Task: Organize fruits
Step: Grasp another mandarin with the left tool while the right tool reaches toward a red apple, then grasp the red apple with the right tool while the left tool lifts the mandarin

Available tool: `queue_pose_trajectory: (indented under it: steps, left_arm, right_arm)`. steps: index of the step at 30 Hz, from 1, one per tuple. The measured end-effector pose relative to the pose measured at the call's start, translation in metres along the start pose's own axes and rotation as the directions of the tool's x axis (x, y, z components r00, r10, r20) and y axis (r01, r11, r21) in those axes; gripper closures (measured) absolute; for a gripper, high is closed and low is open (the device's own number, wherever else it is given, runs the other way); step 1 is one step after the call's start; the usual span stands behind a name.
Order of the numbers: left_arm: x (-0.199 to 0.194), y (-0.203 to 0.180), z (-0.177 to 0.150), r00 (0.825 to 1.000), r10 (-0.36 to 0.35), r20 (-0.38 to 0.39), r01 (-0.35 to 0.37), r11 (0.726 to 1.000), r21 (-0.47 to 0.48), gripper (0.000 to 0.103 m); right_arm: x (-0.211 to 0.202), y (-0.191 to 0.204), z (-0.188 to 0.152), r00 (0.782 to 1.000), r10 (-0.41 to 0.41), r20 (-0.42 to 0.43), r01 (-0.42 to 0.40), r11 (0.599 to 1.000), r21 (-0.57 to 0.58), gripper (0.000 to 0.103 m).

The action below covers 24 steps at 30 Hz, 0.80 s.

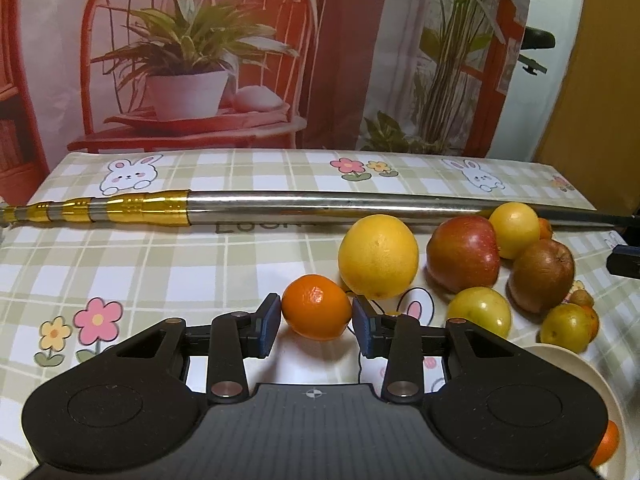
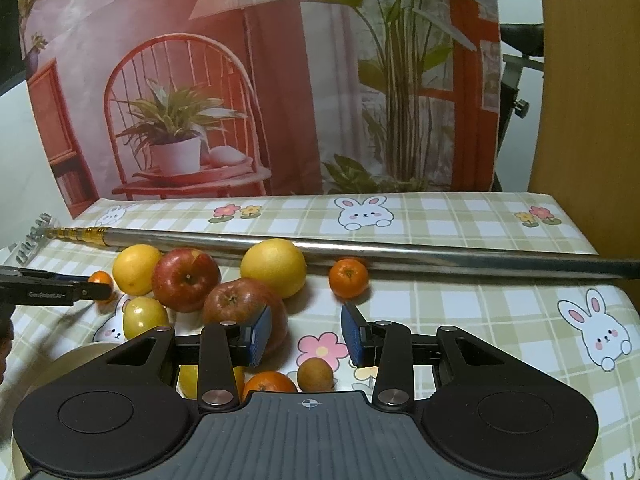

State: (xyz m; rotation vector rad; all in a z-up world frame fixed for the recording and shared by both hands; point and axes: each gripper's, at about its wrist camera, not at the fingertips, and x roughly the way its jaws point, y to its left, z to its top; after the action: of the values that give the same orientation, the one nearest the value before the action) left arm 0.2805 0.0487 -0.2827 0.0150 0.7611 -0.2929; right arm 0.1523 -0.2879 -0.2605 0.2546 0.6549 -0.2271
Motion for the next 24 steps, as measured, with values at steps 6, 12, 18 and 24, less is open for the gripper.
queue_pose_trajectory:
  steps: [6, 12, 18, 24]
  left_arm:
    - [-0.026, -0.001, -0.006, 1.0, -0.01, 0.015, 0.01, 1.0, 0.006, 0.062]
    - [-0.048, -0.006, -0.011, 0.999, -0.036, 0.036, 0.036, 0.999, -0.013, 0.062]
    - [-0.061, -0.013, -0.013, 0.997, -0.055, 0.06, 0.057, 0.998, -0.032, 0.062]
    - [-0.068, -0.022, -0.017, 0.996, -0.056, 0.073, 0.057, 0.998, -0.007, 0.062]
  right_arm:
    - [-0.004, -0.003, -0.004, 1.0, -0.001, 0.002, 0.001, 1.0, 0.009, 0.067]
    - [-0.003, -0.008, -0.005, 1.0, -0.016, 0.0, 0.016, 1.0, 0.015, 0.067]
    - [0.001, -0.008, -0.002, 1.0, -0.012, 0.001, 0.012, 1.0, 0.003, 0.067]
    - [0.009, -0.004, 0.005, 1.0, 0.004, -0.002, -0.004, 1.0, -0.019, 0.067]
